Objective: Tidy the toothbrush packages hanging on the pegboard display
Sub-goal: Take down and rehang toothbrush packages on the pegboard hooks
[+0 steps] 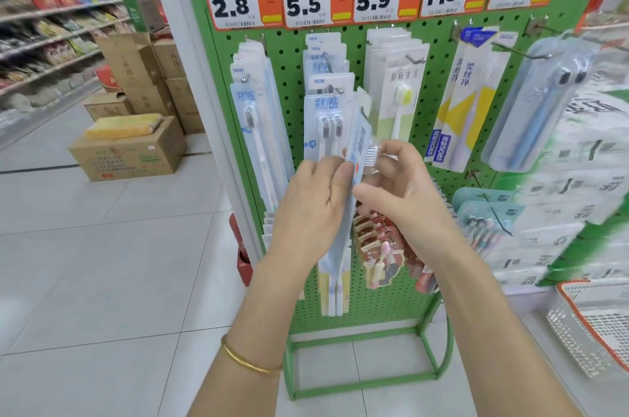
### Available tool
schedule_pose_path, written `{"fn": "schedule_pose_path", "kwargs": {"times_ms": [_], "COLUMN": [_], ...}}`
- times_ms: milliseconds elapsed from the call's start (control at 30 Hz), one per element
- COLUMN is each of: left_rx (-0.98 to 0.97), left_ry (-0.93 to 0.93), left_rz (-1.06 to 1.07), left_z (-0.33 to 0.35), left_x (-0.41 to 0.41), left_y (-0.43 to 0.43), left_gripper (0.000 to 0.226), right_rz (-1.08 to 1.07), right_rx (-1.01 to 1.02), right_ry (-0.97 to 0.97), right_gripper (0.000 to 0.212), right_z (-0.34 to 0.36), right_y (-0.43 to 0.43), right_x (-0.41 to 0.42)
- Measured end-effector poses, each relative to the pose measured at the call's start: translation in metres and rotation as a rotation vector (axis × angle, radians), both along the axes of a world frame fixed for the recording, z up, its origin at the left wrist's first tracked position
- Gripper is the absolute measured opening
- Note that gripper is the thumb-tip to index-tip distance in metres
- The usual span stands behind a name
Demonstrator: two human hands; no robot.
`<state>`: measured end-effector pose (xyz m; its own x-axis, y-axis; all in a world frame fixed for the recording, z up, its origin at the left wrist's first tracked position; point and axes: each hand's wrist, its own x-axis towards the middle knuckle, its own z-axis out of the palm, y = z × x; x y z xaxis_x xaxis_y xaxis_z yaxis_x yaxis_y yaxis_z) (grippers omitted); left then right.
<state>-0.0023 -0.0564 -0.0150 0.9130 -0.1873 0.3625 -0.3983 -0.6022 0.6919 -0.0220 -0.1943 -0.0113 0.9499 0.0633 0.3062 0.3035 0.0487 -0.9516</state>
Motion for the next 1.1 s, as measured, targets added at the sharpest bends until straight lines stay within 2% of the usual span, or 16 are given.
{"fn": "schedule_pose_path", "kwargs": {"times_ms": [133,200,367,667,867,1100], "left_rx": [0.057,0.064,-0.032,-0.208,-0.319,-0.277], "left_ry": [-0.004,-0.015,-0.103,-0.114,-0.095,-0.104], "left_rz": [-0.003,-0.011,0.107,0.158,0.128,0.152], "left_z": [0.008,0.010,0.011,0.017,0.020,0.023], "left_x": [0.004,0.005,0.009,0.010,0.010,0.011], "left_y": [0.002,0.003,0.006,0.011,0.010,0.010], "left_gripper": [0.052,0.055,0.028,0.031,0.035,0.038], "right_rz": [-0.097,-0.142,-0.385,-0.628,-0.747,-0.763], "right_rx": [-0.094,-0.079,-0.198,-0.337,-0.371,-0.367], "right_ry": [-0.060,-0.085,-0.141,-0.246,-0.336,-0.300], "right_gripper": [0.054,0.049,0.052,0.069,0.072,0.073], "right_z": [0.008,0.008,0.005,-0.012,-0.011,-0.012], "right_y": [0.003,0.005,0.021,0.040,0.048,0.053], "right_x": [0.003,0.007,0.018,0.037,0.041,0.050]}}
